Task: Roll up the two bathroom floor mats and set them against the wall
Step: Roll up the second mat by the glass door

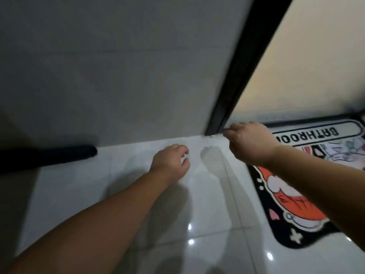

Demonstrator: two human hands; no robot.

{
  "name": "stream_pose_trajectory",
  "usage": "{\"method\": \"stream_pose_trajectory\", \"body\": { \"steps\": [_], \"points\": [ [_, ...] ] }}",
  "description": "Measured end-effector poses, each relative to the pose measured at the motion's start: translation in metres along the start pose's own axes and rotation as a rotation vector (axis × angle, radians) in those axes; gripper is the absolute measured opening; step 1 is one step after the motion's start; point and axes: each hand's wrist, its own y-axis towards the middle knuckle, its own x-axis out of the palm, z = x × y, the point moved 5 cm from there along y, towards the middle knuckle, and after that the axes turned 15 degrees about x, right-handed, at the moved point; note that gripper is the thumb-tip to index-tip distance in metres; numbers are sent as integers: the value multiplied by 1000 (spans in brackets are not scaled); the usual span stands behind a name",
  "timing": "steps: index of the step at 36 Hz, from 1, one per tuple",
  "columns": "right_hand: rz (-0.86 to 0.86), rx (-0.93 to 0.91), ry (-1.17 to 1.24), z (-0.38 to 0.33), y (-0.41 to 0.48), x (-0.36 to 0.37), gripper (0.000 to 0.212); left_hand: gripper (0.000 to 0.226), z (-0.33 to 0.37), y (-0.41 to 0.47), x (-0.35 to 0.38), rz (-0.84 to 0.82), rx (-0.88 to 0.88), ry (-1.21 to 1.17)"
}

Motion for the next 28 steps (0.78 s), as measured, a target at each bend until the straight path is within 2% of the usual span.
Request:
{"method": "stream_pose_trajectory", "body": {
  "steps": [2, 10, 17, 24, 28],
  "points": [
    [2, 16, 11, 13, -10, 0, 6, 28, 23, 5, 0, -21, 39, 6],
    [-32, 21, 6, 66, -36, 6, 16, 28, 102, 27, -16, -105, 94, 43],
    [-84, 125, 121, 142, -32, 12, 17, 26, 186, 73, -13, -171, 57, 114],
    [-181, 355, 412, 272, -34, 12, 6, 24, 301, 154, 11, -251, 71, 256],
    [-272, 524, 633, 343, -53, 27, 17, 21, 361, 198, 19, -267, 73, 280]
  ]
}}
